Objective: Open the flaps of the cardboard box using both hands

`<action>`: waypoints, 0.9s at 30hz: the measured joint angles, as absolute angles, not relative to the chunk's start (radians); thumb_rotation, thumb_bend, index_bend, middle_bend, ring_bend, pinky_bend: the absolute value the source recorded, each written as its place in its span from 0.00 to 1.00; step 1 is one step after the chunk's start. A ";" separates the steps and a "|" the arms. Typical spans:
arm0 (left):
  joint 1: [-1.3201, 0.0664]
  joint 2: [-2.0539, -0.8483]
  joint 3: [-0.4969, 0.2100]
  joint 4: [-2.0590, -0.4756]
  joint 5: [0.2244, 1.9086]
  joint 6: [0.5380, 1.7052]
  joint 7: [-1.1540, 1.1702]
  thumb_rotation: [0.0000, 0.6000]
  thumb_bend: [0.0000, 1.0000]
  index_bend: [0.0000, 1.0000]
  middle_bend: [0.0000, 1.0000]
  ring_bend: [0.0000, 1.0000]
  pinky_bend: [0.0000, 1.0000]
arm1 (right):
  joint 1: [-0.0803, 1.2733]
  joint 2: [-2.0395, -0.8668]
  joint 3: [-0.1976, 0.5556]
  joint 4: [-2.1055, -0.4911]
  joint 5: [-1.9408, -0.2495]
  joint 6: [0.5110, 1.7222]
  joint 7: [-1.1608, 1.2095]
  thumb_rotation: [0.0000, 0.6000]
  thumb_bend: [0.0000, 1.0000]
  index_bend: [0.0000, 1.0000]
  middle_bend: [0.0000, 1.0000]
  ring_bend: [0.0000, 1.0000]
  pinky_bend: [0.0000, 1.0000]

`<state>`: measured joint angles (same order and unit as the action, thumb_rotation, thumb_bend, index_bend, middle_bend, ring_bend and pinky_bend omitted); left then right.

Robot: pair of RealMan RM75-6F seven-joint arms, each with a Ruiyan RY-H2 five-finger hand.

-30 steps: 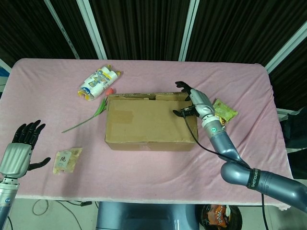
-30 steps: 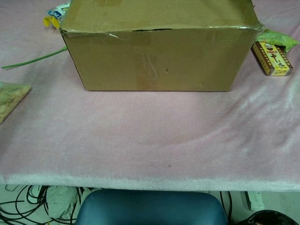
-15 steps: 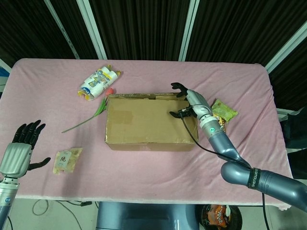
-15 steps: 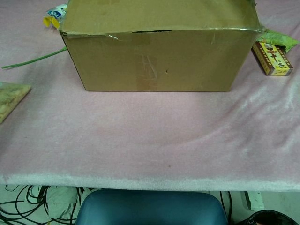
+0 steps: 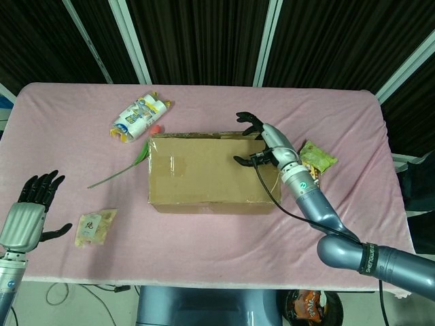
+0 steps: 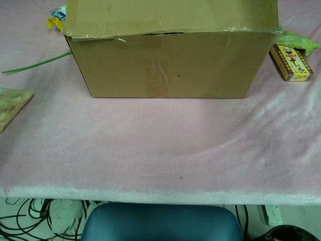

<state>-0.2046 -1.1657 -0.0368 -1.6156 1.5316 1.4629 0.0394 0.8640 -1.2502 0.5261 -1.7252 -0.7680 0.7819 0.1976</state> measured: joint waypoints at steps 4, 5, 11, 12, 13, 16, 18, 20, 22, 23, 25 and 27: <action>-0.204 -1.165 -0.037 -1.616 1.536 1.464 0.040 1.00 0.09 0.00 0.00 0.00 0.00 | 0.855 -1.218 0.543 -1.778 -0.756 0.778 0.221 1.00 0.29 0.12 0.19 0.31 0.49; -0.203 -1.165 -0.037 -1.616 1.536 1.464 0.040 1.00 0.09 0.00 0.00 0.00 0.00 | 0.852 -1.209 0.548 -1.794 -0.750 0.777 0.231 1.00 0.29 0.12 0.19 0.31 0.49; -0.202 -1.166 -0.038 -1.616 1.537 1.463 0.040 1.00 0.09 0.00 0.00 0.00 0.00 | 0.834 -1.165 0.580 -1.864 -0.726 0.773 0.285 1.00 0.29 0.12 0.18 0.31 0.49; -0.202 -1.166 -0.038 -1.616 1.538 1.463 0.040 1.00 0.09 0.00 0.00 0.00 0.00 | 0.831 -1.159 0.585 -1.873 -0.724 0.773 0.293 1.00 0.29 0.12 0.18 0.31 0.49; -0.202 -1.166 -0.038 -1.616 1.538 1.462 0.040 1.00 0.09 0.00 0.00 0.00 0.00 | 0.829 -1.153 0.589 -1.881 -0.722 0.772 0.300 1.00 0.29 0.11 0.18 0.31 0.49; -0.201 -1.167 -0.039 -1.616 1.537 1.462 0.045 1.00 0.09 0.00 0.00 0.00 0.00 | 0.822 -1.128 0.596 -1.906 -0.725 0.766 0.316 1.00 0.29 0.11 0.18 0.31 0.49; -0.201 -1.167 -0.039 -1.616 1.541 1.464 0.046 1.00 0.09 0.00 0.00 0.00 0.00 | 0.815 -1.111 0.601 -1.924 -0.728 0.764 0.328 1.00 0.29 0.11 0.18 0.31 0.49; -0.200 -1.168 -0.039 -1.616 1.543 1.466 0.046 1.00 0.09 0.00 0.00 0.00 0.00 | 0.806 -1.094 0.603 -1.944 -0.731 0.761 0.339 1.00 0.29 0.11 0.18 0.31 0.49; -0.199 -1.169 -0.039 -1.616 1.544 1.466 0.047 1.00 0.09 0.00 0.00 0.00 0.00 | 0.797 -1.080 0.604 -1.960 -0.738 0.758 0.350 1.00 0.29 0.11 0.18 0.31 0.49; -0.199 -1.169 -0.039 -1.616 1.545 1.466 0.047 1.00 0.09 0.00 0.00 0.00 0.00 | 0.793 -1.075 0.605 -1.967 -0.743 0.757 0.357 1.00 0.29 0.11 0.18 0.31 0.50; -0.199 -1.170 -0.040 -1.615 1.546 1.466 0.047 1.00 0.09 0.00 0.00 0.00 0.00 | 0.788 -1.070 0.606 -1.977 -0.751 0.757 0.365 1.00 0.29 0.11 0.18 0.31 0.52; -0.198 -1.170 -0.040 -1.615 1.547 1.467 0.048 1.00 0.09 0.00 0.00 0.00 0.00 | 0.783 -1.065 0.608 -1.988 -0.761 0.757 0.375 1.00 0.29 0.11 0.18 0.31 0.52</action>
<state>-0.1984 -1.1704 -0.0398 -1.6146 1.5472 1.4666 0.0476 0.7830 -1.0645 0.6080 -1.9882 -0.7614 0.7575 0.3754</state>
